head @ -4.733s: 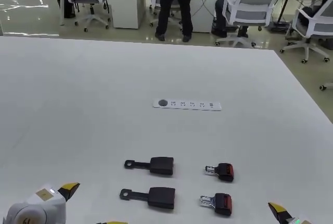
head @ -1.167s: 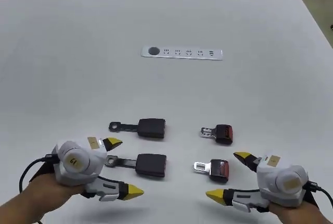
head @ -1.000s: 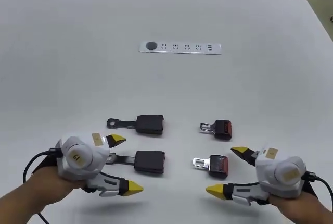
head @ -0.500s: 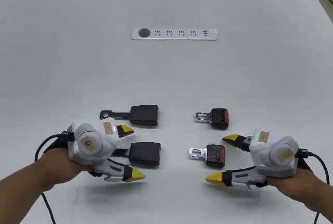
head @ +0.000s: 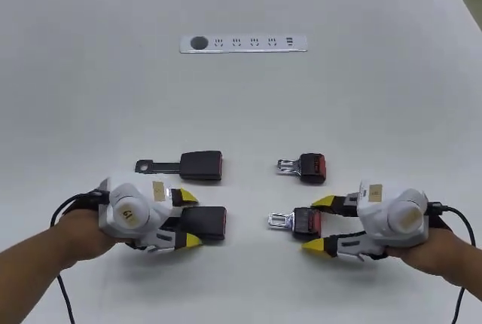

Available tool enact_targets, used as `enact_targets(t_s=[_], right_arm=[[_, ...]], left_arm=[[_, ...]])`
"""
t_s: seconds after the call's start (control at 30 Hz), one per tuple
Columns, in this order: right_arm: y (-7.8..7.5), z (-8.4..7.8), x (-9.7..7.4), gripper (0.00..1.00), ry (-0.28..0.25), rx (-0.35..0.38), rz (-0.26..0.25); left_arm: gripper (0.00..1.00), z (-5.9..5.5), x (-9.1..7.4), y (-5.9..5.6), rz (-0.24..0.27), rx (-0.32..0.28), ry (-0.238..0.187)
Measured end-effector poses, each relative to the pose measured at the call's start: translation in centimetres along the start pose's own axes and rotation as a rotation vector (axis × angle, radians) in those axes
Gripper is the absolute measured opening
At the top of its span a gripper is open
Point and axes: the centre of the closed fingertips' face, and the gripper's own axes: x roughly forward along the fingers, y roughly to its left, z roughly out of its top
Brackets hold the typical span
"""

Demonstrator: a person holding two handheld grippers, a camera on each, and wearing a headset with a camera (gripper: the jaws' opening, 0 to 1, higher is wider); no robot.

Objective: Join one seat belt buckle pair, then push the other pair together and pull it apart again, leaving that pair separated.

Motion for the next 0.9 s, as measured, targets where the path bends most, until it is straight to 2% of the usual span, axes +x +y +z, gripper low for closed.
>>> enact_targets(t_s=[0.17,0.33,0.4,0.73,0.9], right_arm=[[0.1,0.4,0.1,0.34,0.024,-0.043,0.018],[0.1,0.5,0.2,0.34,0.045,-0.057,0.04],[0.0,0.4,0.2,0.33,0.056,-0.062,0.05],[-0.1,-0.1,0.5,0.33,0.109,-0.074,0.053],[0.4,0.5,1.2,0.33,0.103,-0.07,0.048]], left_arm=[[0.36,-0.1,0.2,0.4,-0.002,0.017,-0.013],[0.36,-0.1,0.2,0.3,-0.02,0.0,-0.026],[0.35,-0.2,0.3,0.3,-0.025,0.02,-0.009],[0.35,-0.3,0.2,0.5,-0.036,0.027,0.026],[0.35,-0.4,0.1,0.5,-0.035,0.022,0.041]])
